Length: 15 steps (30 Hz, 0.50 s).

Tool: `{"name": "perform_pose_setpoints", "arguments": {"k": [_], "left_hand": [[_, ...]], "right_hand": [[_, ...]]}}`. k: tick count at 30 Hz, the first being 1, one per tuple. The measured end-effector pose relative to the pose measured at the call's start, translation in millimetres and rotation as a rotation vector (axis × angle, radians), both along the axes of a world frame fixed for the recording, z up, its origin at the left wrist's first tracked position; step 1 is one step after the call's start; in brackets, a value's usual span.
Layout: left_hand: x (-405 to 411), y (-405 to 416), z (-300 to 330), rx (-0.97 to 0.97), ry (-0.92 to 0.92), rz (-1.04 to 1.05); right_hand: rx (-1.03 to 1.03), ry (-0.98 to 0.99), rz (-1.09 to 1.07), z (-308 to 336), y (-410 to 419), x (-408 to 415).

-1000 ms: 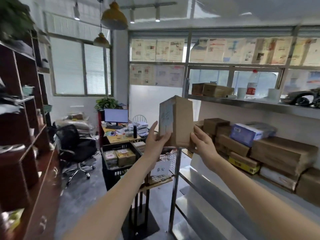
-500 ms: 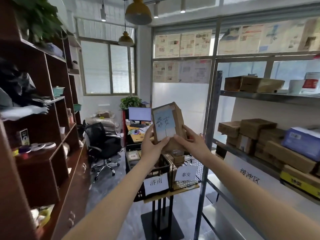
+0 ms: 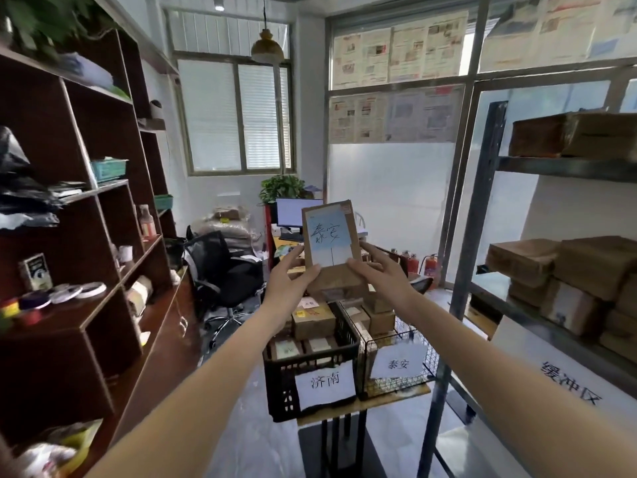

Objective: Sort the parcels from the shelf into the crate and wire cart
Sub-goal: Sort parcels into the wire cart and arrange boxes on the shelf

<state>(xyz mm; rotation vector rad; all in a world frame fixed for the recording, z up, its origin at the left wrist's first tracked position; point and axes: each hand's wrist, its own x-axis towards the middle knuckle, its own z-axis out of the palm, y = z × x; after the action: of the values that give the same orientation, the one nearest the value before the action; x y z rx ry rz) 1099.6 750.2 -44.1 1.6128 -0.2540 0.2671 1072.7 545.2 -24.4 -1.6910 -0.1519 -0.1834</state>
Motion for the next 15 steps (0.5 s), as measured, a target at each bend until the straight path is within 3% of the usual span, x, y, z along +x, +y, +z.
{"name": "perform_pose_setpoints", "arguments": {"k": [11,15], "left_hand": [[140,-33,-46,0.013,0.173,-0.071],[214,-46,-68,0.031,0.219,-0.111]], "right_hand": [[0.073,0.129,-0.027,-43,-40,141],[0.004,0.158,-0.080,-62,-63,206]]}}
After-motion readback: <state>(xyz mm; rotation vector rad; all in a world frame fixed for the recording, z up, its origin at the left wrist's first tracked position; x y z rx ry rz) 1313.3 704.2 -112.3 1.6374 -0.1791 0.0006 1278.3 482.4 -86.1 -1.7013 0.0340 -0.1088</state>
